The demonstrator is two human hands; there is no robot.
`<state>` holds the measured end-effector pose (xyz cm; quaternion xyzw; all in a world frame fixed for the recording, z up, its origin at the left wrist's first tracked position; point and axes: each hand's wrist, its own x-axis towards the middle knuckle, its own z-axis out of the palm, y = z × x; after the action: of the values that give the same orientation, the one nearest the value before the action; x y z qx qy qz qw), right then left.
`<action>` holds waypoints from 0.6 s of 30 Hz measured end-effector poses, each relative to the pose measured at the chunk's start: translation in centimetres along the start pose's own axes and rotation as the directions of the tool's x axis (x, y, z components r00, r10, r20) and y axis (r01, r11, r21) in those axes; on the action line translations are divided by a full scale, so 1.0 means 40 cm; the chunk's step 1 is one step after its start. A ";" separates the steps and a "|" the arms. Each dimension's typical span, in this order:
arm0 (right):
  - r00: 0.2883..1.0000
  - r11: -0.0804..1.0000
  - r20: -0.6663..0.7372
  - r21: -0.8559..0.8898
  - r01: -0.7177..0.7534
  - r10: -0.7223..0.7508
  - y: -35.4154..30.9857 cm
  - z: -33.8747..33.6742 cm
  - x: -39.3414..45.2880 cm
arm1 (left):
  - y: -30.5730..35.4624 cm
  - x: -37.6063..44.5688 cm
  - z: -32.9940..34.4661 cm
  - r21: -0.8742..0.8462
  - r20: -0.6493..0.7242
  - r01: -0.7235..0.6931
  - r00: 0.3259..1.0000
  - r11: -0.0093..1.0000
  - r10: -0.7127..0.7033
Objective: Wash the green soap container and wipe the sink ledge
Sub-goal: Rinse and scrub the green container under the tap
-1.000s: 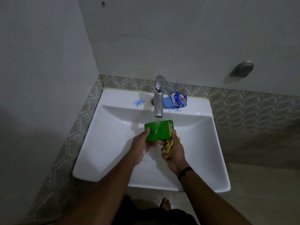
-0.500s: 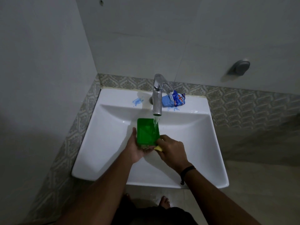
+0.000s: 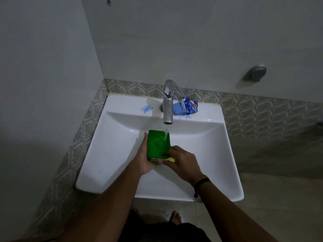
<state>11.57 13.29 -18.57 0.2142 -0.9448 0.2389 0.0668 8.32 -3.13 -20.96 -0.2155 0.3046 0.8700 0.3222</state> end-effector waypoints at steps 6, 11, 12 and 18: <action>0.897 0.788 -0.008 0.482 -0.383 0.442 -0.044 -0.023 0.073 | -0.001 0.004 0.002 -0.038 -0.027 -0.030 0.999 0.999 0.029; 0.882 0.826 0.074 0.323 -0.462 0.465 -0.075 -0.006 0.144 | 0.006 0.003 -0.002 -0.048 -0.093 -0.093 0.992 0.995 0.088; 0.877 0.838 0.092 0.265 -0.477 0.471 -0.077 -0.002 0.156 | 0.007 -0.001 0.001 -0.040 -0.100 -0.098 0.991 0.994 0.093; 0.870 0.852 0.141 0.179 -0.492 0.473 -0.079 0.005 0.209 | 0.007 -0.002 -0.002 -0.026 -0.099 -0.116 0.989 0.993 0.113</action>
<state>5.43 7.56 -15.51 -0.0133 -0.9398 0.3358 -0.0617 8.19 -3.38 -20.86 -0.2449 0.3181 0.8803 0.2528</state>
